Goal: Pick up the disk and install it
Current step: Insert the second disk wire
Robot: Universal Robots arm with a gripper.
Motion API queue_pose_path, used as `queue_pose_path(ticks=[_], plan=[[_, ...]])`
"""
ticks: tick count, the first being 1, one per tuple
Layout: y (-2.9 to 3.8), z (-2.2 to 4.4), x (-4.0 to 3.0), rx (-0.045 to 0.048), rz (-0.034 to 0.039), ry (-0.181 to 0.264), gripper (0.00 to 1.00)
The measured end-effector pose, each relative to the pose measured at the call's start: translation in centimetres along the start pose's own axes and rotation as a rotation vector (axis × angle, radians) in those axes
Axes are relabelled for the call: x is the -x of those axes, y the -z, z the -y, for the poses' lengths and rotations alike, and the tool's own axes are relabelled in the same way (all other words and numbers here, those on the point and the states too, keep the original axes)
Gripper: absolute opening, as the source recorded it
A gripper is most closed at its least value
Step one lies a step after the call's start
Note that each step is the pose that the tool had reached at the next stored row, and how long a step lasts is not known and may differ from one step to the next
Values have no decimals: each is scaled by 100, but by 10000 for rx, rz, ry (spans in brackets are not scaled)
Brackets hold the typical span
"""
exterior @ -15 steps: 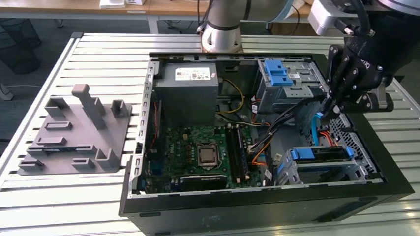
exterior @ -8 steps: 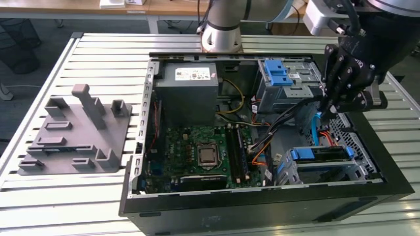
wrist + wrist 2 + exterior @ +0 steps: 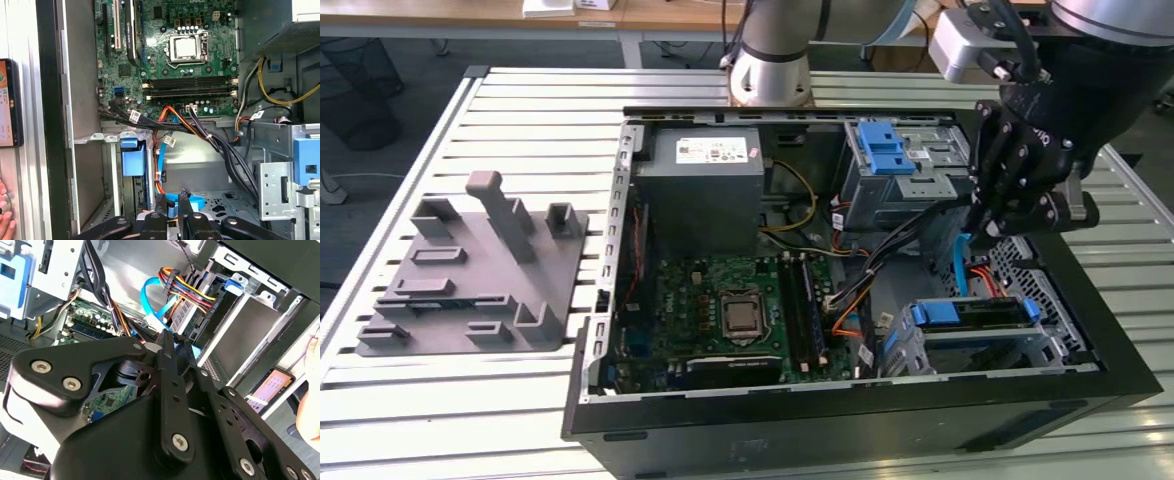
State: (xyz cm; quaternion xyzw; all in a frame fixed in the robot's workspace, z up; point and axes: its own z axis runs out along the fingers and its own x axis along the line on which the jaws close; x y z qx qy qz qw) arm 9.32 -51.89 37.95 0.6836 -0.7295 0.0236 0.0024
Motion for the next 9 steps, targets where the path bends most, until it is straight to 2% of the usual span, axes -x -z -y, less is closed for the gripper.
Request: queue_pose_path(ticks=[3,6,7,8,9], plan=[[-36,-1,6,-6,-92,2,24],[-64,-2,7,-21,-224,6,24],[-72,-3,7,-27,-269,6,22],[-81,-3,7,-34,-311,7,16],[-90,-3,7,-41,-348,9,16]])
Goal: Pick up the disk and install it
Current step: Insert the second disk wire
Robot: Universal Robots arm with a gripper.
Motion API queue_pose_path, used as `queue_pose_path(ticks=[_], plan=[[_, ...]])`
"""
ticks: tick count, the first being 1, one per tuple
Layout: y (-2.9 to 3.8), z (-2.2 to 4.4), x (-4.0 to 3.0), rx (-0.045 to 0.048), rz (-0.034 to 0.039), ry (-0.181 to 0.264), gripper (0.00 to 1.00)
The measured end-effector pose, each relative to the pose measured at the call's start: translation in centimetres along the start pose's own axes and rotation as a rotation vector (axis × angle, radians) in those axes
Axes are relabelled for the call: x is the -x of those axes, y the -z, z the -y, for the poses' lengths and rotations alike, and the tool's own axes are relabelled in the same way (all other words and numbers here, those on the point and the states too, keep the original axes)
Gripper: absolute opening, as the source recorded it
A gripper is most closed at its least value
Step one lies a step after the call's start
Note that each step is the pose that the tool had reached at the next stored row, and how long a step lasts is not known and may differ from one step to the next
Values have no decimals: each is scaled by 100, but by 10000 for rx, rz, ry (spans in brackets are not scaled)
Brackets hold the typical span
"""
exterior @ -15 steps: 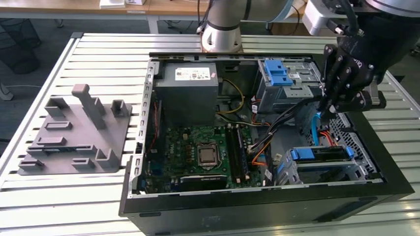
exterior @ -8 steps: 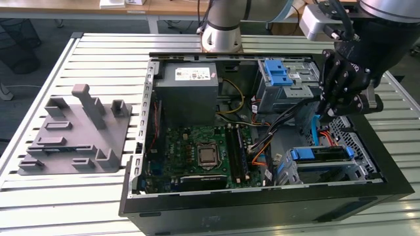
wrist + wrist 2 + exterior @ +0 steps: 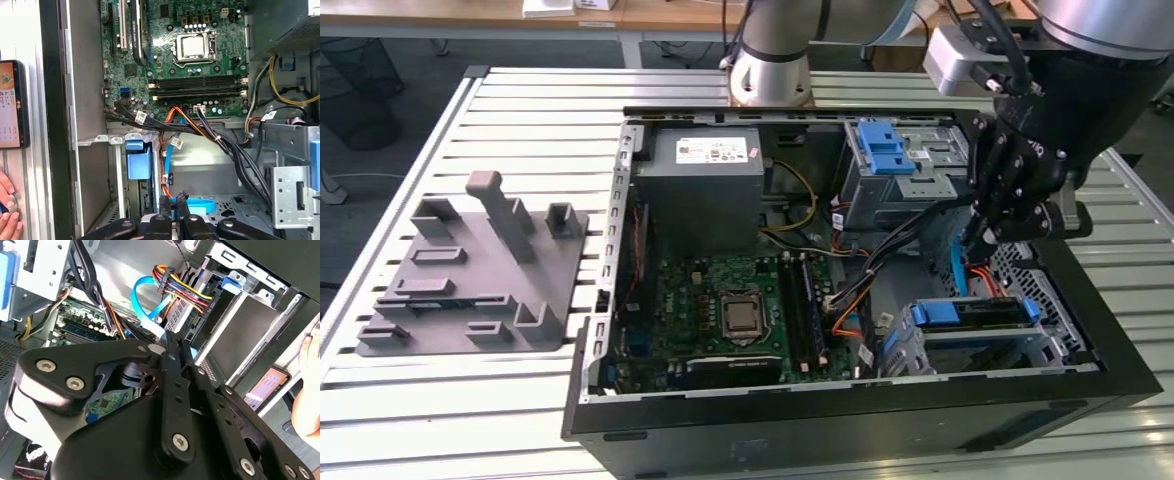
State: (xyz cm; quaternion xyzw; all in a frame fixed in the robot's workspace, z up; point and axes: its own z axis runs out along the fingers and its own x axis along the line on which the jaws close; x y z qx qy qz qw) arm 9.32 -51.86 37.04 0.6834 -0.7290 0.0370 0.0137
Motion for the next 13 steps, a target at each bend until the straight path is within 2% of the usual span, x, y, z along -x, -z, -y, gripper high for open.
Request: queue_pose_path(ticks=[3,6,8,11,12,13], plan=[[-21,11,-4,-2,-20,-18,16],[-36,34,-7,31,60,-28,16],[-44,50,-14,194,93,-18,16],[-60,87,-28,515,75,3,16],[-68,102,-36,574,76,8,16],[-80,109,-51,583,100,8,16]])
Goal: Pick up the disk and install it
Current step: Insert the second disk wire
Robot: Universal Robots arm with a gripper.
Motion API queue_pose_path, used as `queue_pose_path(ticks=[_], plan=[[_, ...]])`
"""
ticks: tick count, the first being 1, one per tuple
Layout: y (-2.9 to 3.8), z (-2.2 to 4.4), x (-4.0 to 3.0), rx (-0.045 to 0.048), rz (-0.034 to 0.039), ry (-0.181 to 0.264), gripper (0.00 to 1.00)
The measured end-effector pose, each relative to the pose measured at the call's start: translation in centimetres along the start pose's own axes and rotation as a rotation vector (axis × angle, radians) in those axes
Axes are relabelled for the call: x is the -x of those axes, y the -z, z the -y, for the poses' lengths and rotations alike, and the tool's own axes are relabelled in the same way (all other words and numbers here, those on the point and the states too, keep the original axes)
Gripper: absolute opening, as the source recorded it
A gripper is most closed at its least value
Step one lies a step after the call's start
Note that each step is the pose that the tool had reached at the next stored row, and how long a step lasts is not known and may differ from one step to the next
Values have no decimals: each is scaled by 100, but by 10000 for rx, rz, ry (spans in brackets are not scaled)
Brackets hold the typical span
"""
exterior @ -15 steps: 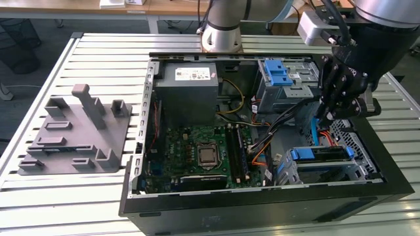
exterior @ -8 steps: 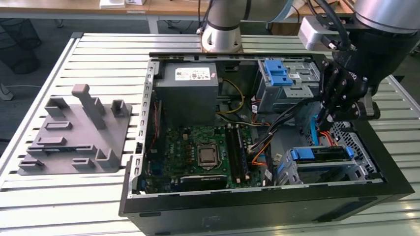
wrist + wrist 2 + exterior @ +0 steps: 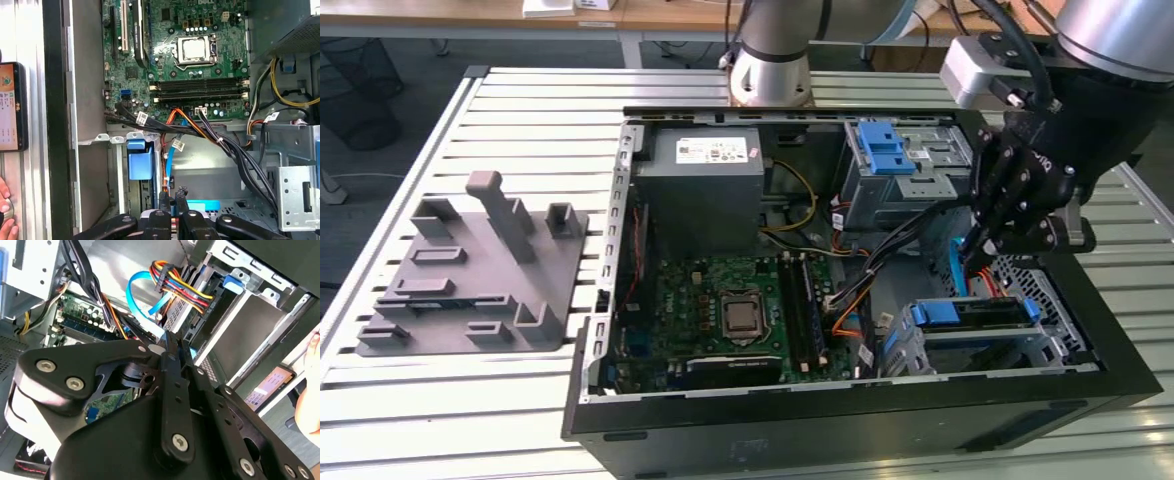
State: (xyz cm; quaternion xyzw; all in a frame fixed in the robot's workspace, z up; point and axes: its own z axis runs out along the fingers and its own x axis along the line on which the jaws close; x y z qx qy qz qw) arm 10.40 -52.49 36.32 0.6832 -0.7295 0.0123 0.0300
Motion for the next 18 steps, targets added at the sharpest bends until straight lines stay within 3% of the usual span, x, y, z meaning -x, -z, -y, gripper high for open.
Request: queue_pose_path(ticks=[9,18], plan=[[-133,41,-163,21,170,5,16],[-181,75,-204,57,179,6,16]])
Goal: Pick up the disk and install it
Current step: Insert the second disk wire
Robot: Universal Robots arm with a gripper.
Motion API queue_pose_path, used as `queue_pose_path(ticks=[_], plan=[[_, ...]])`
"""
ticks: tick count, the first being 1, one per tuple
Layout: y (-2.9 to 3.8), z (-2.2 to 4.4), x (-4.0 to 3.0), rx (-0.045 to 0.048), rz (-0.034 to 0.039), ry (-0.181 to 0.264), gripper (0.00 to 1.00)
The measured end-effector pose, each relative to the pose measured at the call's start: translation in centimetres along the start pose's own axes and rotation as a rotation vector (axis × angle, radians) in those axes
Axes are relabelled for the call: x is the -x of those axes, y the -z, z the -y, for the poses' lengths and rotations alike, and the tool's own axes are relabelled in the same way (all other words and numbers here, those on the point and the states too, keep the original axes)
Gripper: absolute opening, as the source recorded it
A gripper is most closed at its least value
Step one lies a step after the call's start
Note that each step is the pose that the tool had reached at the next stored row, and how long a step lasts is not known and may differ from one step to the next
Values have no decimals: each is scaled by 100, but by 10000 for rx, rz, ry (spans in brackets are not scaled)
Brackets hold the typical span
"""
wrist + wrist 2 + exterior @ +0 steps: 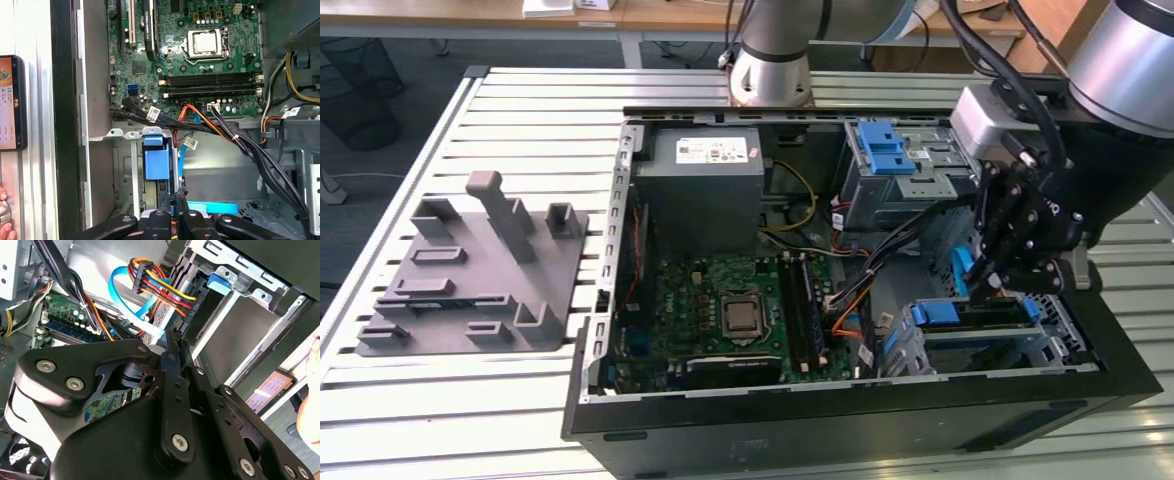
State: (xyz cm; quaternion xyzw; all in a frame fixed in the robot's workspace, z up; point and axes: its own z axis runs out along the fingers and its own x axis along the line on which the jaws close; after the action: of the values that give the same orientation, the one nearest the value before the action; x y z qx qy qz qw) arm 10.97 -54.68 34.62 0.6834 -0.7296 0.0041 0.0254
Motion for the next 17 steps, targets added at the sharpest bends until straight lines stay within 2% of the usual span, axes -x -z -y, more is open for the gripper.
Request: queue_pose_path(ticks=[4,17], plan=[[-22,31,-17,16,6,-2,16],[-73,46,-19,53,35,-57,16]])
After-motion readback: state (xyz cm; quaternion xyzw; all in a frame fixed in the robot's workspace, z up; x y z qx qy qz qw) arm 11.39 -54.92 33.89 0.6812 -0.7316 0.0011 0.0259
